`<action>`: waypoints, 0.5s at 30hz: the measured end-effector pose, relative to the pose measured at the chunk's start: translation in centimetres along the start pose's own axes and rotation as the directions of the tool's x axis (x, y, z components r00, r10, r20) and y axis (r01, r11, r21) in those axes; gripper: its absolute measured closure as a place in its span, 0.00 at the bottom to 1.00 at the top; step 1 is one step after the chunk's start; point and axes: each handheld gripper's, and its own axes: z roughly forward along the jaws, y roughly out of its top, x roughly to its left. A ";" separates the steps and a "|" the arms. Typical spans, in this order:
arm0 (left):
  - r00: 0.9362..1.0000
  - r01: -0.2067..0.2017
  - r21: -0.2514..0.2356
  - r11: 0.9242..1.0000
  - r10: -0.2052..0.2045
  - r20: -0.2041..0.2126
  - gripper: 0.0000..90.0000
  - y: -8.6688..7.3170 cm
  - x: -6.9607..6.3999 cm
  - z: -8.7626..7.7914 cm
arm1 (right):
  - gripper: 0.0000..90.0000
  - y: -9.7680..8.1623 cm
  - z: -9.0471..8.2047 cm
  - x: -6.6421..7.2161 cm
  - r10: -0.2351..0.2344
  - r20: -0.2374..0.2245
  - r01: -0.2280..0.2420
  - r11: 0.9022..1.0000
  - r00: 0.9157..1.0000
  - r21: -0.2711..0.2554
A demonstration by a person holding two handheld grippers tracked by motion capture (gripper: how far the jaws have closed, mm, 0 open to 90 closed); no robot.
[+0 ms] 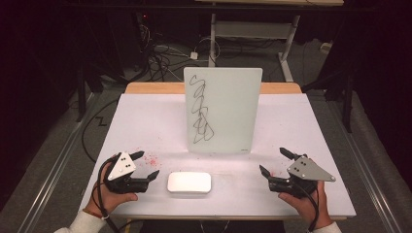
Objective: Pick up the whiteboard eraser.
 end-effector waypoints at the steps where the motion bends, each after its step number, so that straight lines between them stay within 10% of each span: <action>1: 1.000 0.003 0.009 1.000 -0.003 0.006 0.22 -0.1 0.1 0.1 | 0.20 0.0 0.0 0.0 0.000 0.000 0.000 1.000 1.000 0.000; 8: 0.999 0.012 0.036 0.999 -0.014 0.052 0.22 0.2 0.4 0.4 | 0.20 -0.1 0.2 0.3 -0.031 -0.015 0.031 0.999 0.999 0.022; 15: 0.993 -0.075 0.131 0.989 0.062 0.099 0.21 1.9 -0.1 0.2 | 0.20 -0.1 0.1 0.3 -0.034 -0.036 0.035 0.999 0.999 0.033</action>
